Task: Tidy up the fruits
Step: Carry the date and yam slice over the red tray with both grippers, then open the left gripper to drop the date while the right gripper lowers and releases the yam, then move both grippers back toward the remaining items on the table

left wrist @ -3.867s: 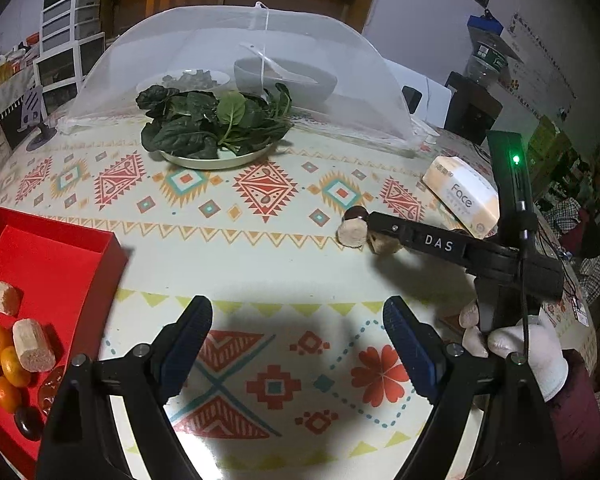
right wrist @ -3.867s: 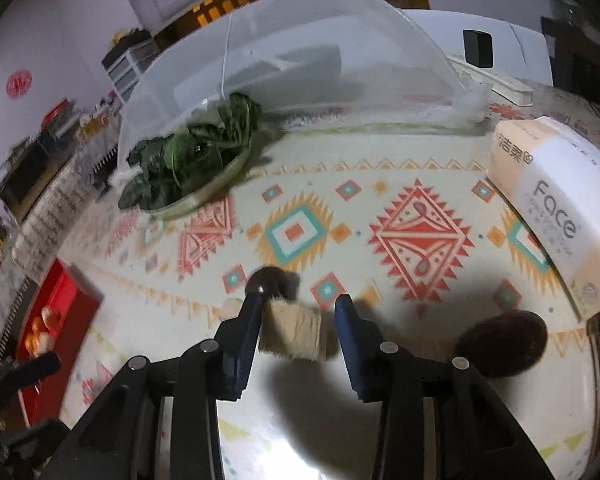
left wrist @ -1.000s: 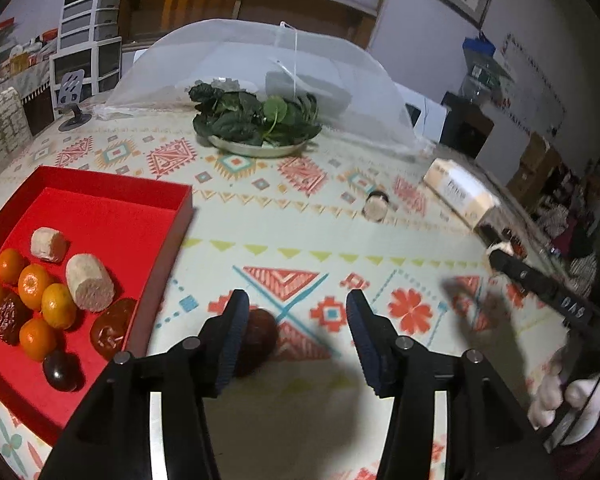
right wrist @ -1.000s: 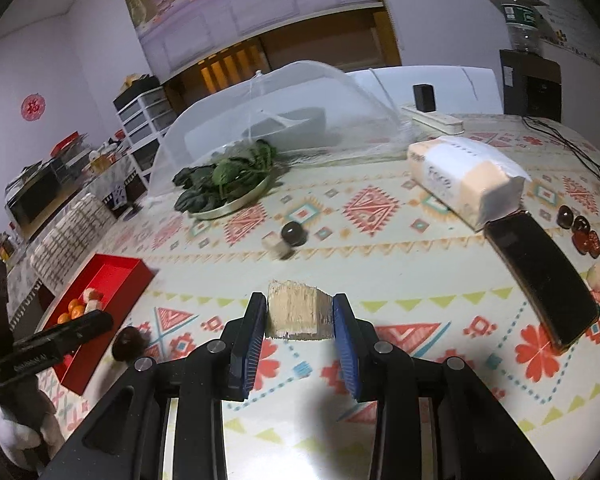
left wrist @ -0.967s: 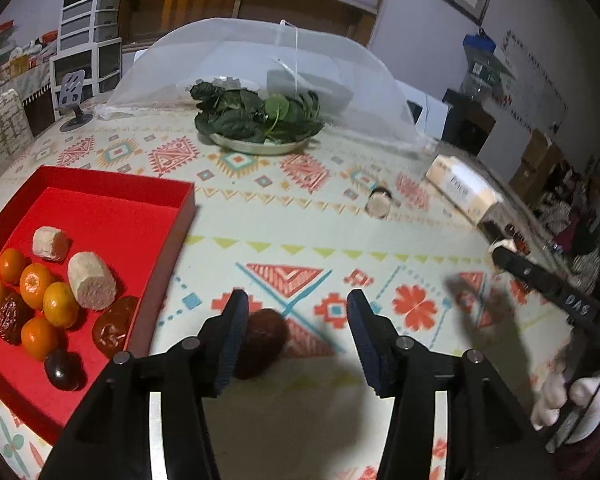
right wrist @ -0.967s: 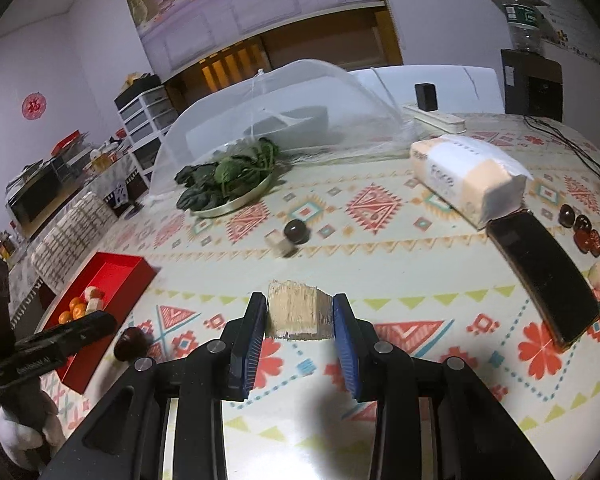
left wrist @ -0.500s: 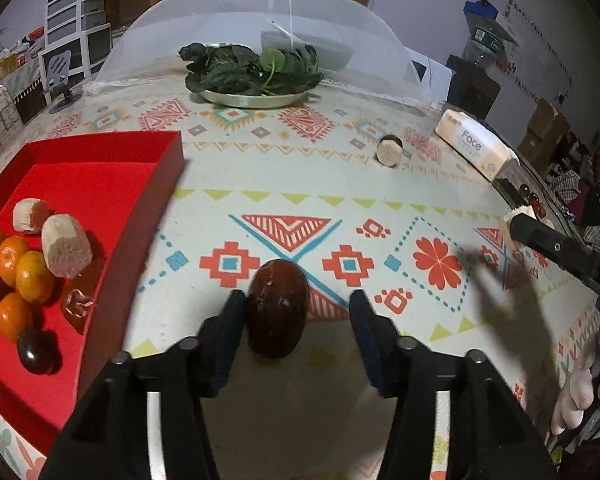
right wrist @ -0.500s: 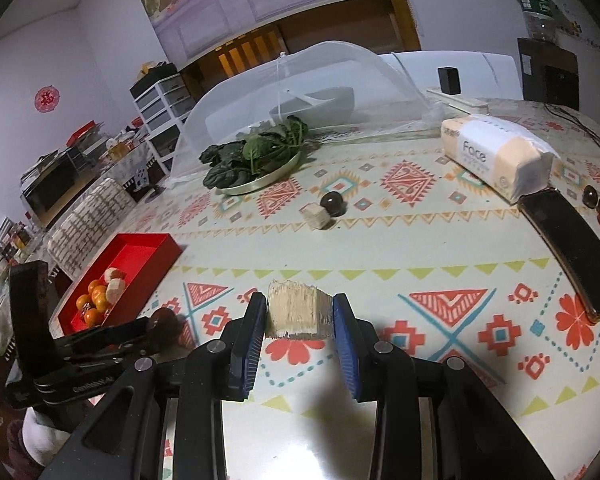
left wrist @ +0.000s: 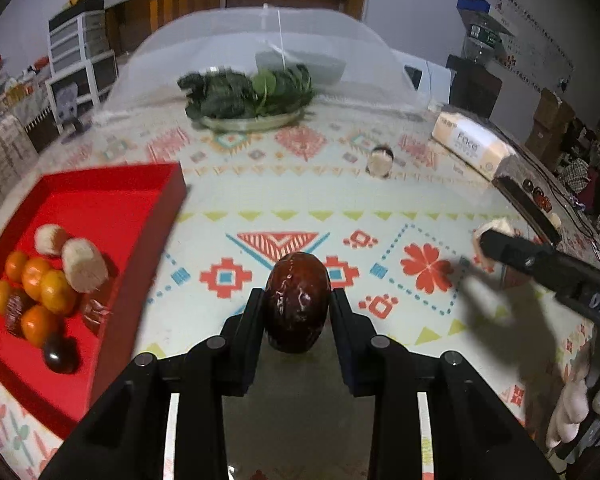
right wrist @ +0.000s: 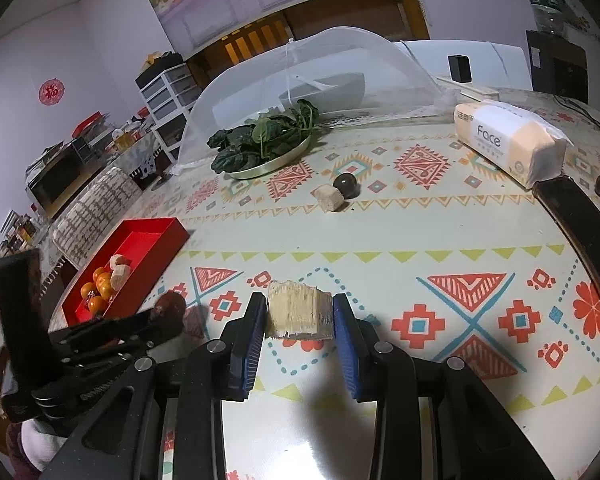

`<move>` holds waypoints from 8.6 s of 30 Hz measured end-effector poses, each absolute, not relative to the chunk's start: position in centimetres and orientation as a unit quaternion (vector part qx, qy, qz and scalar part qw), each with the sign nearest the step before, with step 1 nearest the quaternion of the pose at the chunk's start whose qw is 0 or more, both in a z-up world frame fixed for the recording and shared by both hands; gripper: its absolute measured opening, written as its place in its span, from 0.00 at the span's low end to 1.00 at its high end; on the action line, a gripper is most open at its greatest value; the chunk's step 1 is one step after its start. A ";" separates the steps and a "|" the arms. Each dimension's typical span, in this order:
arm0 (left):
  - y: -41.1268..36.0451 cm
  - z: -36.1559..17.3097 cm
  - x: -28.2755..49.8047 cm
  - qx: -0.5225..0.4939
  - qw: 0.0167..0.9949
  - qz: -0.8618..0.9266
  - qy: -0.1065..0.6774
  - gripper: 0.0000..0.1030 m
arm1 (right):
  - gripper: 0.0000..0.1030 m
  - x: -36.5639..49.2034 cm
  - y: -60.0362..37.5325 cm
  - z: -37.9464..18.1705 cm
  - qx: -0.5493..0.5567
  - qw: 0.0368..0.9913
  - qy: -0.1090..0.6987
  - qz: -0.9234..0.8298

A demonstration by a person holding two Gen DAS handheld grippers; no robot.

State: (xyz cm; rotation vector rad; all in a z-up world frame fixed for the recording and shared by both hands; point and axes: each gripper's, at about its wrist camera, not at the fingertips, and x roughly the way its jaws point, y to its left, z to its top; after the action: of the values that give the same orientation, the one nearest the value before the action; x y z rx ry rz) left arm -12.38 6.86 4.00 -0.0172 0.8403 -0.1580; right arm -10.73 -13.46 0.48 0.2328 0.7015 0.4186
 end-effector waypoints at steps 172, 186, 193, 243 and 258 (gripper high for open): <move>27.7 2.0 -13.3 -0.085 0.892 0.052 0.442 0.32 | 0.35 -3.5 18.1 1.5 -0.080 0.838 0.386 0.377; 28.7 3.3 -14.5 -0.103 0.897 0.071 0.423 0.52 | 0.35 -1.1 21.7 1.7 -0.096 0.833 0.394 0.377; 29.4 3.9 -15.5 -0.107 0.900 0.082 0.413 0.55 | 0.38 -2.5 22.0 2.2 -0.097 0.832 0.387 0.386; 20.0 9.4 -18.2 -0.078 0.933 0.065 0.347 0.85 | 0.62 -5.7 -8.8 -0.4 0.059 0.891 0.401 0.204; 16.7 8.1 -15.6 -0.065 0.923 0.025 0.379 0.85 | 0.55 2.8 -12.7 0.3 0.112 0.903 0.388 0.146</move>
State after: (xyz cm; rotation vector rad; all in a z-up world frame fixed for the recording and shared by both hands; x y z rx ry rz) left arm -15.57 16.65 8.14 -0.1333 0.7771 0.0520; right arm 2.81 -12.69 0.34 0.2309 0.8021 0.3016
